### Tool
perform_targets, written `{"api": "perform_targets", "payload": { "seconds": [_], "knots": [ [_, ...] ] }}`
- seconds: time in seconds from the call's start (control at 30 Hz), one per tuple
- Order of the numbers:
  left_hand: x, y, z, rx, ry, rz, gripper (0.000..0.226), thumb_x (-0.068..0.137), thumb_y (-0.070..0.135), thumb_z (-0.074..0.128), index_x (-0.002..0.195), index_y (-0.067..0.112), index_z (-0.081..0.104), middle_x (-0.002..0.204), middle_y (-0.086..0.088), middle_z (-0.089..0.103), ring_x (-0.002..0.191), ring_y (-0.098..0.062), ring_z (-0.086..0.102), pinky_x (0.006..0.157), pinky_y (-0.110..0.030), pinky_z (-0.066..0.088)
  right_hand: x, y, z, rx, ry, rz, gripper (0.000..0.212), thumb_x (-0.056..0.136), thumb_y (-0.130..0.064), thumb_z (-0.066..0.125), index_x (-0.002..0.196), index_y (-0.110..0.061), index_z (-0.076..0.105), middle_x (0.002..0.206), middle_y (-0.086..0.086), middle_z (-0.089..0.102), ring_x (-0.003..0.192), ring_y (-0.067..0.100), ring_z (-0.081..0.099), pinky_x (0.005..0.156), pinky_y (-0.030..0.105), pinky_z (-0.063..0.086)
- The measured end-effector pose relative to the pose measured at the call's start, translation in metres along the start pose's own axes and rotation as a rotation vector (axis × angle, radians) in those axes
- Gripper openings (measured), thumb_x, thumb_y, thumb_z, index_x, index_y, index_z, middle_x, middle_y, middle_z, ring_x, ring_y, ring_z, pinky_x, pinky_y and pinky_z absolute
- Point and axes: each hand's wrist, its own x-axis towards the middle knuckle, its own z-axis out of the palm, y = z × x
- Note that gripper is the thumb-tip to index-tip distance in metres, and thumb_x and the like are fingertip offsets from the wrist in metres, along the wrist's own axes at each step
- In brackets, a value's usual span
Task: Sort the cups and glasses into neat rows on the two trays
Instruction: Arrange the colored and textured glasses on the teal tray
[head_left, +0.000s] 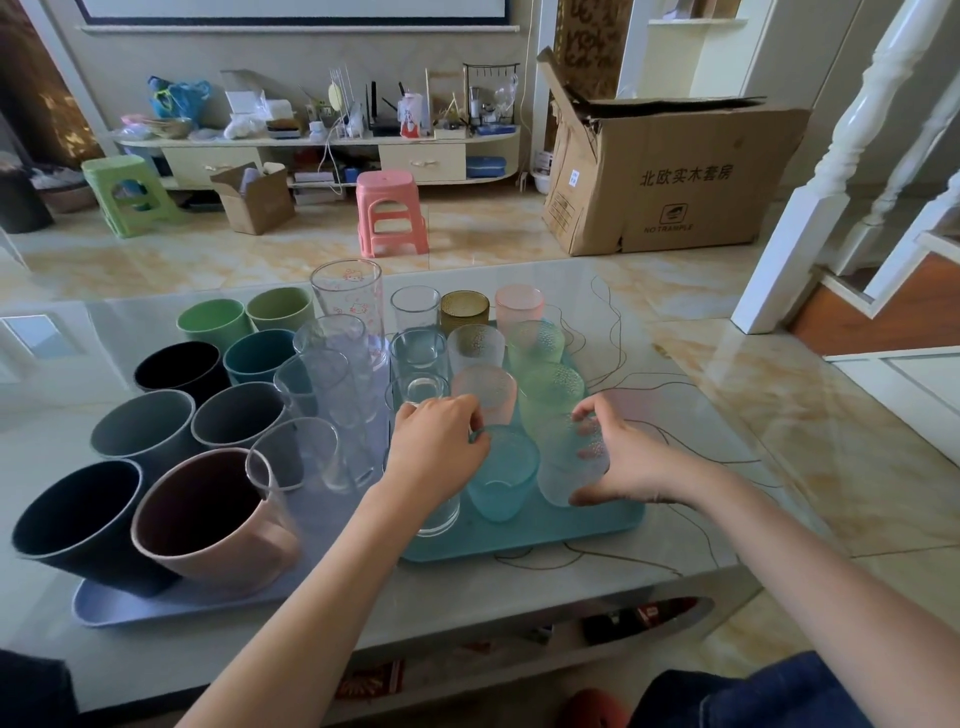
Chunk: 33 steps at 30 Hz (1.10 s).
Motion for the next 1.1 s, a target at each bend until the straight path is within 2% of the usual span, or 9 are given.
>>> {"api": "perform_targets", "payload": {
  "seconds": [0.17,0.27,0.4,0.47,0.6,0.73,0.83,0.97,1.1],
  "knots": [
    [0.000,0.001,-0.001,-0.003,-0.007,-0.016,0.012,0.087,0.029,0.051,0.089,0.019,0.057,0.085,0.005,0.062,0.088,-0.021,0.057,0.084,-0.033,0.032,0.001,0.001,0.000,-0.050,-0.019,0.002,0.082,0.066,-0.021,0.084,0.116,-0.030,0.021,0.134,0.005,0.037,0.115,0.016,0.052,0.082,0.025,0.045],
    [-0.002,0.001,-0.002,-0.011,0.007,-0.018,0.016,0.089,0.033,0.052,0.087,0.018,0.057,0.086,0.002,0.063,0.088,-0.022,0.057,0.084,-0.033,0.035,-0.001,0.000,-0.007,-0.132,-0.092,0.028,0.094,0.064,-0.031,0.085,0.128,-0.029,0.015,0.131,0.004,0.039,0.102,0.012,0.053,0.079,0.026,0.046],
    [-0.012,-0.007,-0.002,-0.159,0.198,-0.020,0.023,0.095,0.032,0.046,0.088,0.013,0.056,0.089,-0.004,0.063,0.088,-0.025,0.054,0.077,-0.035,0.042,-0.008,-0.002,-0.031,0.004,-0.104,0.063,0.116,0.049,-0.060,0.078,0.140,-0.036,0.010,0.152,0.003,0.023,0.128,0.021,0.046,0.108,0.039,0.038],
    [-0.021,-0.015,0.000,-0.261,0.328,-0.027,0.028,0.096,0.031,0.037,0.095,0.010,0.056,0.093,-0.006,0.064,0.091,-0.027,0.054,0.080,-0.036,0.042,-0.011,-0.003,-0.041,0.111,-0.020,0.103,0.103,0.056,-0.064,0.068,0.140,-0.032,0.019,0.144,0.003,0.034,0.123,0.023,0.050,0.103,0.039,0.043],
    [-0.041,-0.019,0.009,-0.508,0.425,-0.108,0.046,0.096,0.041,0.025,0.121,0.012,0.051,0.121,-0.002,0.058,0.113,-0.016,0.049,0.096,-0.029,0.035,-0.004,0.008,-0.042,0.146,0.251,0.225,0.038,0.094,-0.044,0.045,0.118,-0.015,0.043,0.110,0.008,0.055,0.086,0.021,0.061,0.069,0.031,0.053],
    [-0.054,-0.013,0.016,-0.799,0.452,-0.284,0.063,0.091,0.051,0.023,0.138,0.012,0.040,0.140,-0.001,0.046,0.131,-0.013,0.038,0.112,-0.035,0.029,0.009,0.032,-0.010,-0.072,0.195,0.375,0.027,0.099,-0.033,0.038,0.085,-0.011,0.043,0.086,0.011,0.055,0.062,0.019,0.054,0.051,0.029,0.046],
    [-0.063,-0.010,0.020,-0.966,0.482,-0.379,0.059,0.091,0.044,0.027,0.141,0.015,0.036,0.146,0.001,0.039,0.135,-0.011,0.034,0.116,-0.035,0.026,0.020,0.050,0.011,-0.305,0.202,0.320,0.034,0.097,-0.033,0.042,0.067,-0.019,0.033,0.072,0.003,0.046,0.063,0.019,0.043,0.051,0.029,0.029],
    [-0.079,0.001,0.032,-1.138,0.498,-0.420,0.072,0.084,0.057,0.033,0.146,0.021,0.025,0.152,0.007,0.027,0.139,-0.003,0.026,0.116,-0.027,0.020,0.027,0.051,0.014,-0.354,0.229,0.327,0.037,0.098,-0.025,0.039,0.061,-0.018,0.033,0.068,0.004,0.046,0.076,0.025,0.048,0.052,0.029,0.030],
    [-0.085,0.006,0.048,-1.255,0.558,-0.500,0.083,0.072,0.058,0.038,0.145,0.021,0.025,0.150,0.010,0.025,0.139,-0.004,0.025,0.119,-0.036,0.020,0.028,0.047,0.018,-0.353,0.305,0.377,0.019,0.093,-0.014,0.040,0.078,-0.009,0.049,0.099,0.021,0.064,0.077,0.029,0.049,0.065,0.029,0.036]
  ]
}}
